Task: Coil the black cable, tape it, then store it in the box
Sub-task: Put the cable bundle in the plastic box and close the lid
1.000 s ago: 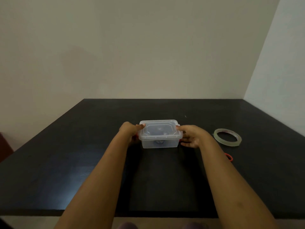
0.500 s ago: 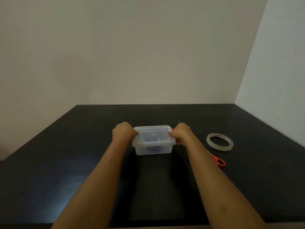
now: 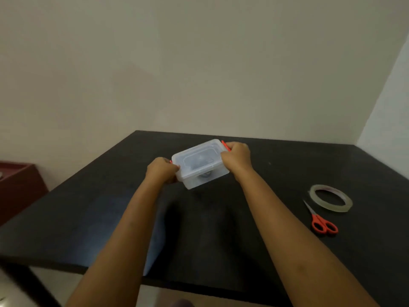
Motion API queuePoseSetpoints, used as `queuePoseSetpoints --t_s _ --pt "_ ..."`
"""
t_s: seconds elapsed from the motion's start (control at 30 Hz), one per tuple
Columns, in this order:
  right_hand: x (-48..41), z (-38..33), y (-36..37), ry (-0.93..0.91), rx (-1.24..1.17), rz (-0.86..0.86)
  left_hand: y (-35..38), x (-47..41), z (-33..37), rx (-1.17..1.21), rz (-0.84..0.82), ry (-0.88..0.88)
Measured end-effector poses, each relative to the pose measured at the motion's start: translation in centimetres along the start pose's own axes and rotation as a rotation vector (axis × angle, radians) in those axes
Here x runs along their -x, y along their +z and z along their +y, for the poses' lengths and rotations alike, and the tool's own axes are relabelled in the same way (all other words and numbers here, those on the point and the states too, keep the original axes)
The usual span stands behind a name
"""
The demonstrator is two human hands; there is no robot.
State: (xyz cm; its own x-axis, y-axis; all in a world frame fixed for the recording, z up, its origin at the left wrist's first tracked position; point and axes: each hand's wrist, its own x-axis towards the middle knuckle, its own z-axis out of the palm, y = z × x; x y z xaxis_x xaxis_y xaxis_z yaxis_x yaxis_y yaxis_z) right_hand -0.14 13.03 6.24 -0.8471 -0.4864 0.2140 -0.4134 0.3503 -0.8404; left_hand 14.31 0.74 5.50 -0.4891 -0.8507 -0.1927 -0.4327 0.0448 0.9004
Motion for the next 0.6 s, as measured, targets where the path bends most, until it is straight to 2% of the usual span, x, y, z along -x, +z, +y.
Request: queuePoseSetpoints --t_s 0.13,0.2,0.37,0.6 --pt "-2.1 -2.5 5.5 -0.052 -0.120 -0.121 -5.3 -1.3 -2.0 0.310 -0.003 -0.025" --pt "-3.4 -3.0 8.5 -0.041 -0.162 -0.217 -7.5 -1.9 -3.0 0.350 -0.037 -0.030" --pt "-5.9 -4.2 15.2 0.006 -0.206 -0.437 -11.5 -4.1 -5.1 0.260 -0.169 -0.120" --pt "-5.9 -7.5 18.0 0.045 -0.112 -0.814 -16.0 -4.9 -3.3 -0.072 -0.228 -0.501"
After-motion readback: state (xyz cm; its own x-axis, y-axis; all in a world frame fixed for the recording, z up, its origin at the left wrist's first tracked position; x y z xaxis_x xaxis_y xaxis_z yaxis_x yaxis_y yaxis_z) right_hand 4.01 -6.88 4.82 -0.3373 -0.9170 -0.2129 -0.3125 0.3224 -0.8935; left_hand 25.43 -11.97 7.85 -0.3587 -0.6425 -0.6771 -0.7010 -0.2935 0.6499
